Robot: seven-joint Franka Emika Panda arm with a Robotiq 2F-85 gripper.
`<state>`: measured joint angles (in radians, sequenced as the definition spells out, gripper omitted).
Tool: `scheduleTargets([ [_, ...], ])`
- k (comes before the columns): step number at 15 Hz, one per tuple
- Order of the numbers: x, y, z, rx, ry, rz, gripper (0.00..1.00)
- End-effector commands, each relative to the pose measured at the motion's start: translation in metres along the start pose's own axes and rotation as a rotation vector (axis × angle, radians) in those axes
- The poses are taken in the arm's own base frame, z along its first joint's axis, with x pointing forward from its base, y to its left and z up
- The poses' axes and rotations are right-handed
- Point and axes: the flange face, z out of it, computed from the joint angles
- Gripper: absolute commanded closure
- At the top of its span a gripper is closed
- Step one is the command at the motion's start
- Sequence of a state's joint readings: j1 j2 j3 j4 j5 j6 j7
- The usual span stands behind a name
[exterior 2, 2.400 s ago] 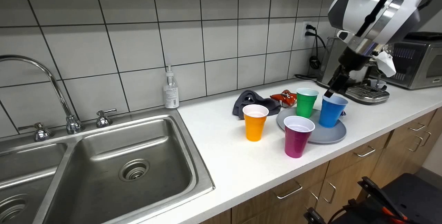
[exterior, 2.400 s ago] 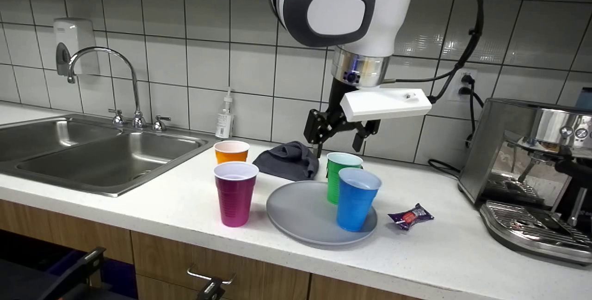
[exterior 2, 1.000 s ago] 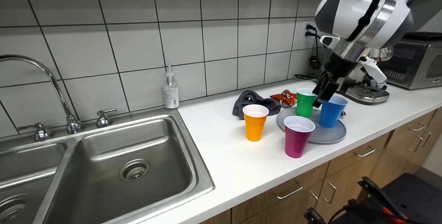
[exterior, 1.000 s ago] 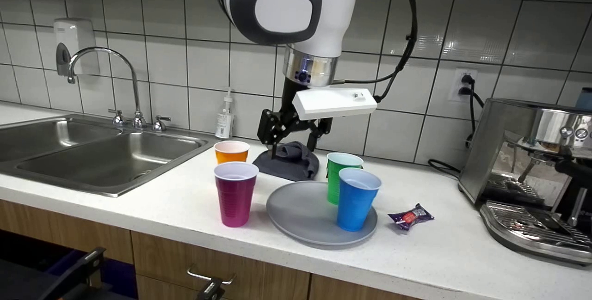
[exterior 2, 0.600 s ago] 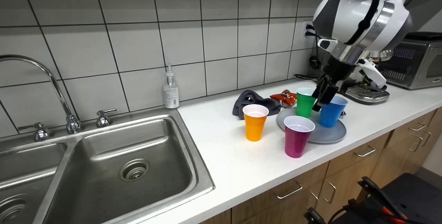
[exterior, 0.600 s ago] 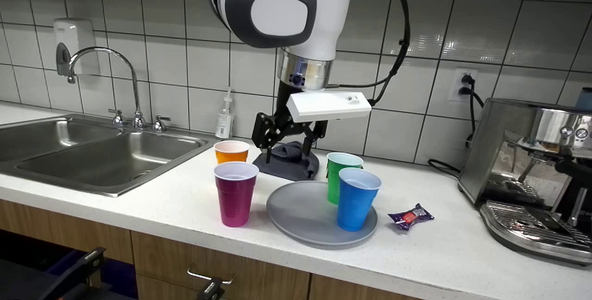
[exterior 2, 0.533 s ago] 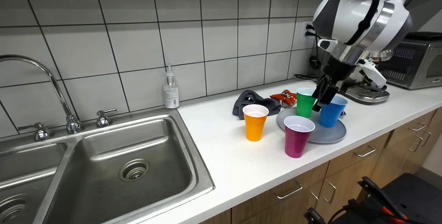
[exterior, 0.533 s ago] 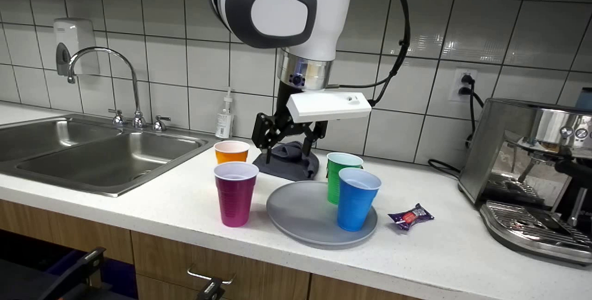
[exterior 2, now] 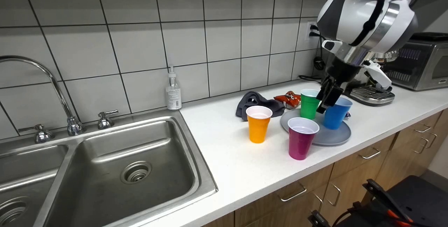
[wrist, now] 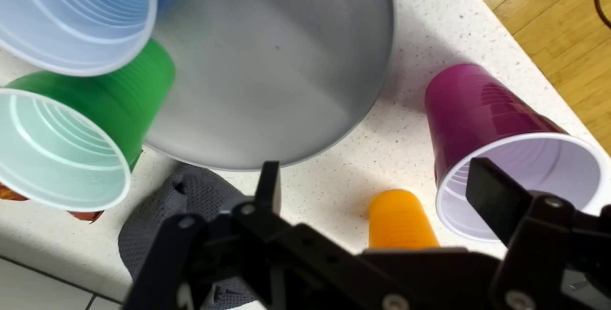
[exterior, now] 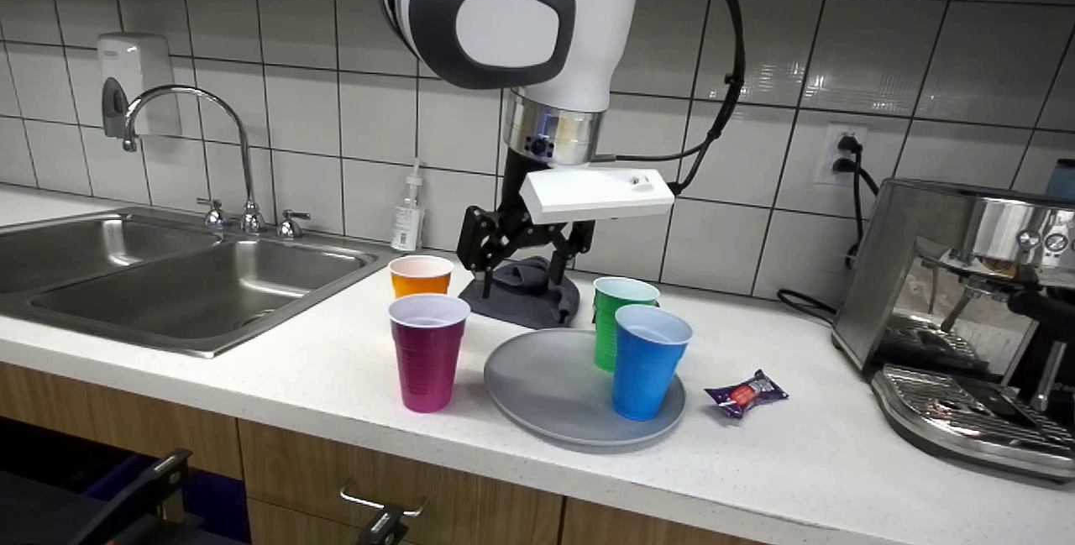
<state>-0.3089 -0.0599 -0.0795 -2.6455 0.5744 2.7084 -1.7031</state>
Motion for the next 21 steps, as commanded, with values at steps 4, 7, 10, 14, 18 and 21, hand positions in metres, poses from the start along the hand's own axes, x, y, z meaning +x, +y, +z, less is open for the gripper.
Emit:
scheduleTargets([
  [4,-0.002,-0.011,-0.003,-0.022,-0.04,0.077,0.0],
  [7,0.0,-0.016,-0.003,-0.017,-0.069,0.109,0.0],
  [10,0.005,-0.021,-0.003,-0.022,-0.103,0.149,0.0],
  [14,0.016,-0.029,-0.003,-0.029,-0.13,0.212,0.0],
  [18,0.031,-0.037,-0.007,-0.062,-0.132,0.284,0.0],
  [21,0.038,-0.045,-0.012,-0.105,-0.138,0.322,0.0],
])
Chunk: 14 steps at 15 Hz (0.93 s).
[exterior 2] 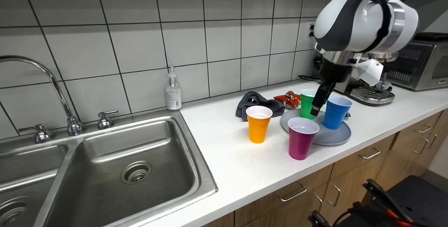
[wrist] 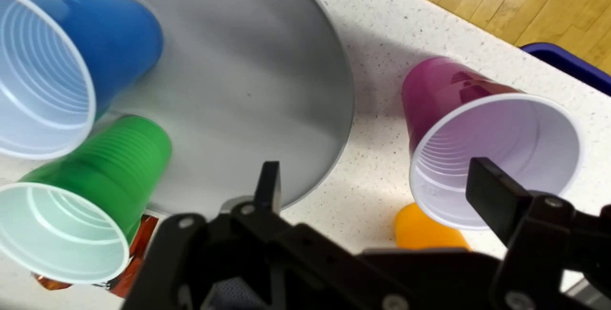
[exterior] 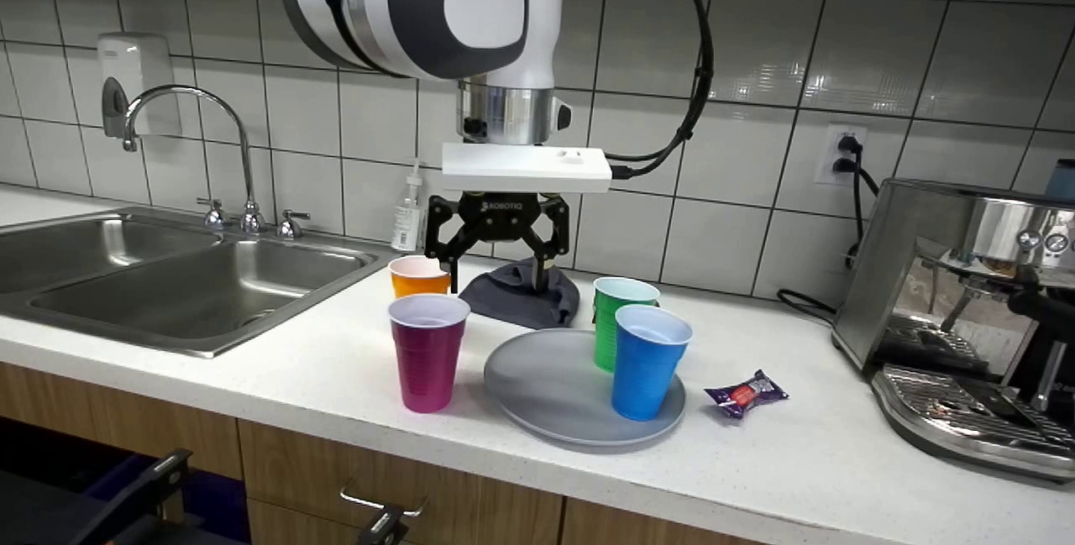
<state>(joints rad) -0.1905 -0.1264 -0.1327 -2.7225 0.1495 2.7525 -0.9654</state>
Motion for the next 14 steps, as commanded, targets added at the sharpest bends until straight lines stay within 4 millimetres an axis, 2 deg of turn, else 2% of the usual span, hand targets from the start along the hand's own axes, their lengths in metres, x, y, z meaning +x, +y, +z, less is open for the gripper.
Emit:
scheduleTargets([
  [1,0.001,-0.017,-0.015,-0.061,0.006,0.052,0.0],
  [6,0.003,-0.034,-0.016,-0.107,-0.074,0.124,0.0],
  [7,0.01,-0.03,-0.017,-0.113,-0.088,0.142,0.0],
  [10,0.012,-0.036,-0.015,-0.116,-0.108,0.184,0.0],
  [11,0.008,-0.031,-0.008,-0.106,-0.09,0.157,0.0],
  [14,0.008,-0.031,-0.006,-0.104,-0.093,0.163,0.0],
])
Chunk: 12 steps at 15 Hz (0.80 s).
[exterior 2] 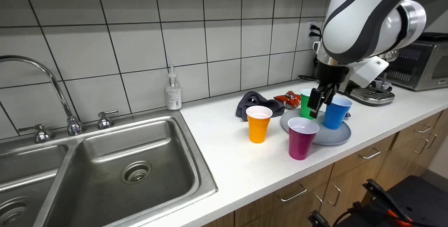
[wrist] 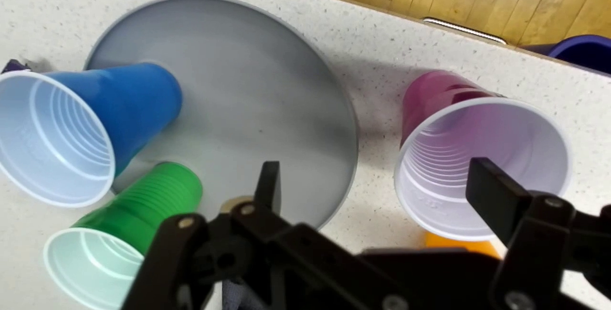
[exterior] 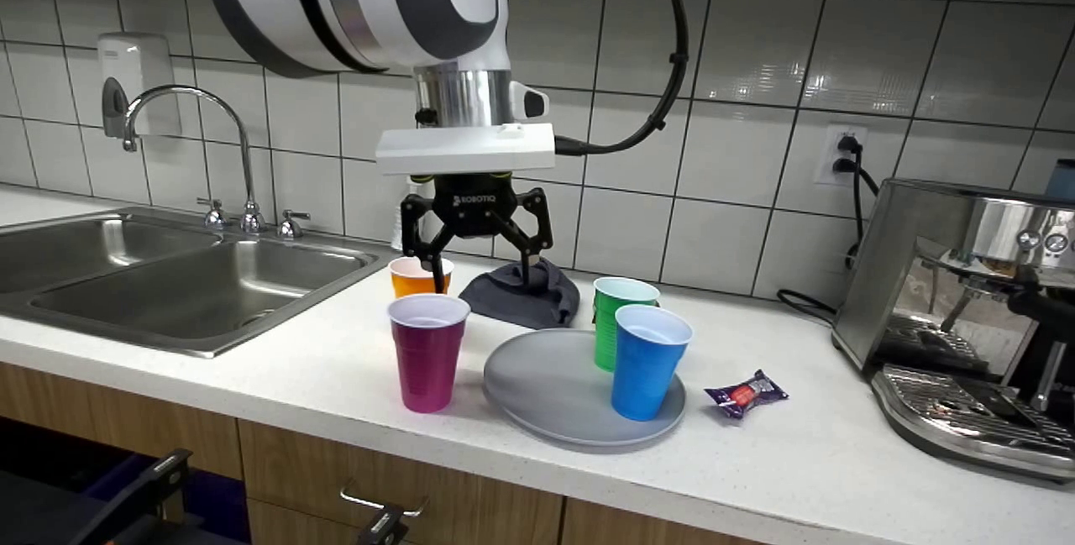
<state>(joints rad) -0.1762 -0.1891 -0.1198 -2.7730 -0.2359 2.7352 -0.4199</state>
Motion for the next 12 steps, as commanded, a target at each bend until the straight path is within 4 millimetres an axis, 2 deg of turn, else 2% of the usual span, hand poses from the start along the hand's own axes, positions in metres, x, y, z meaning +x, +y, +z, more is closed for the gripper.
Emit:
scheduleTargets([
  [1,-0.0003,0.0003,0.0,0.001,-0.001,0.001,0.0],
  [6,-0.0004,0.0004,0.0001,0.001,-0.002,0.002,0.0],
  [12,0.001,-0.0016,0.0014,-0.007,-0.004,0.104,0.0],
])
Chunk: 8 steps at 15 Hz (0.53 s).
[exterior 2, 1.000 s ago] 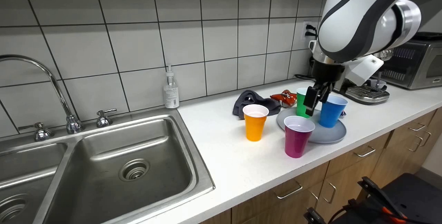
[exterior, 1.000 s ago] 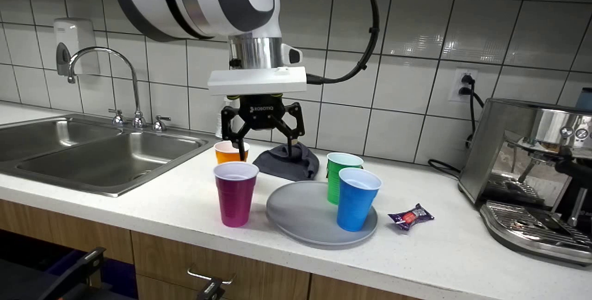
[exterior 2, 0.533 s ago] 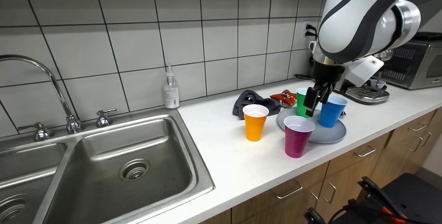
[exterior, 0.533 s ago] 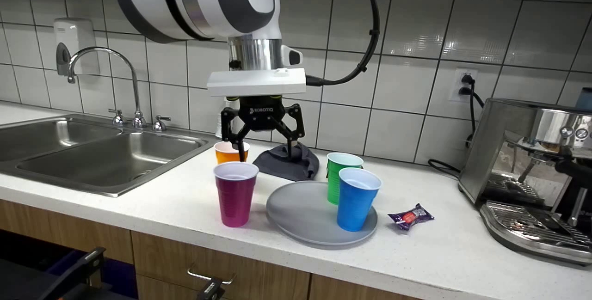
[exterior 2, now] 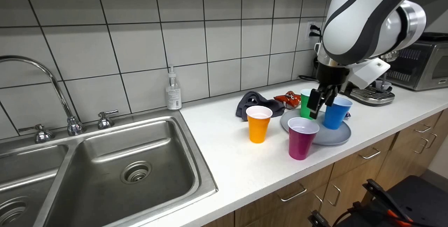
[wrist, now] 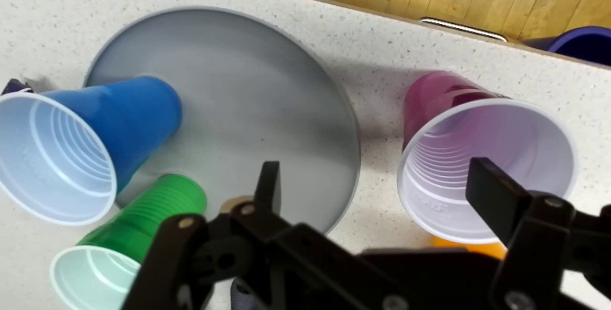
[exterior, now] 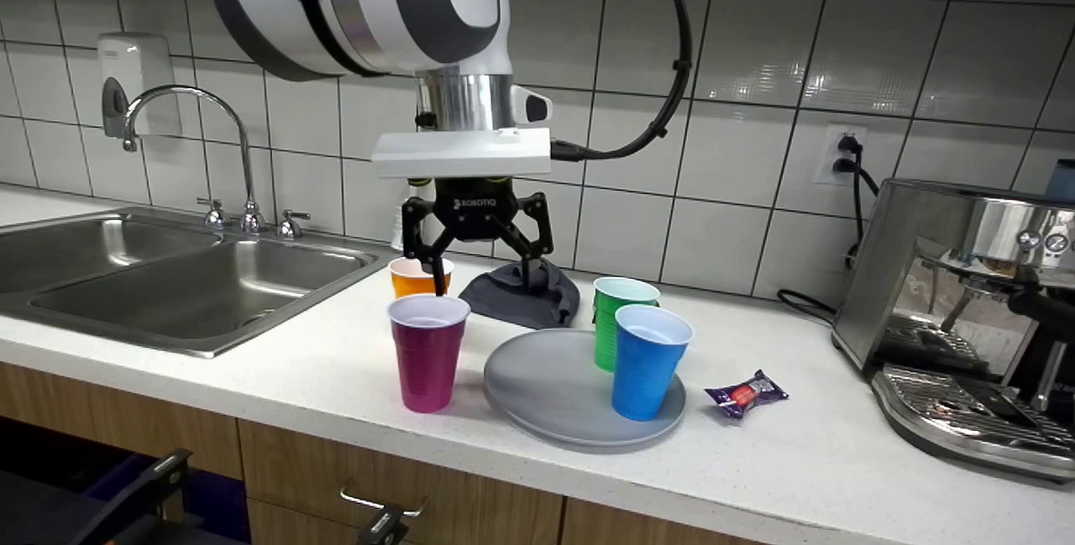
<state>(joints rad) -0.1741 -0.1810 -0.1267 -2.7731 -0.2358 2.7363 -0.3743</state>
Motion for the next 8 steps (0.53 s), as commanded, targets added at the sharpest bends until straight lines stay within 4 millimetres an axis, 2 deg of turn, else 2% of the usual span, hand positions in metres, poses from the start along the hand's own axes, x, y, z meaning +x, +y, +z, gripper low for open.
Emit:
scheduleTargets([
  [1,0.003,-0.003,-0.002,-0.008,0.002,0.073,0.0],
  [8,0.007,-0.015,0.005,-0.015,-0.017,0.186,0.0],
])
